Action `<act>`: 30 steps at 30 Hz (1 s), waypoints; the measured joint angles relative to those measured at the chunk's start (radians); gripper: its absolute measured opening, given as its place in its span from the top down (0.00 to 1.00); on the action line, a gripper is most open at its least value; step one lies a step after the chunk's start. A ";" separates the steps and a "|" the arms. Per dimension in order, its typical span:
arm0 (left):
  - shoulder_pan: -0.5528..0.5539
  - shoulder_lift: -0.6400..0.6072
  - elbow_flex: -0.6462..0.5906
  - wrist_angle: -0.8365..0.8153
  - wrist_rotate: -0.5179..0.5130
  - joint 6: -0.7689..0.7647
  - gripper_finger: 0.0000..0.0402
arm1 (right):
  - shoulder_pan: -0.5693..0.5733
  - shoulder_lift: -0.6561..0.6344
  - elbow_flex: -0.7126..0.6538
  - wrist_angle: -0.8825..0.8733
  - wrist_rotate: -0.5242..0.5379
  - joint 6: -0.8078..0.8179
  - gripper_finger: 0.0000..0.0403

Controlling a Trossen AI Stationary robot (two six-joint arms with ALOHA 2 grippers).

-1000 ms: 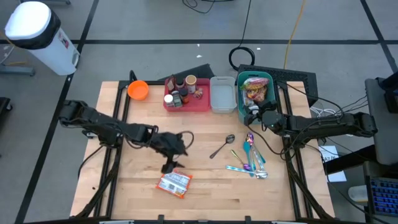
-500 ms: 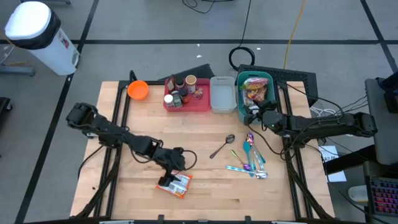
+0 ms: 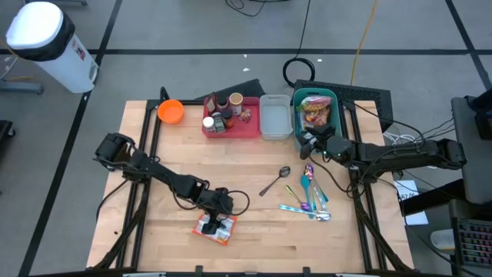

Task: Pick & Place Food Item
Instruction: Put the orange noodle pack into the green bin

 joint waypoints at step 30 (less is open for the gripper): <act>0.225 -0.106 -0.001 0.106 -0.052 0.172 0.94 | 0.000 0.000 0.001 0.191 -0.225 -0.007 0.34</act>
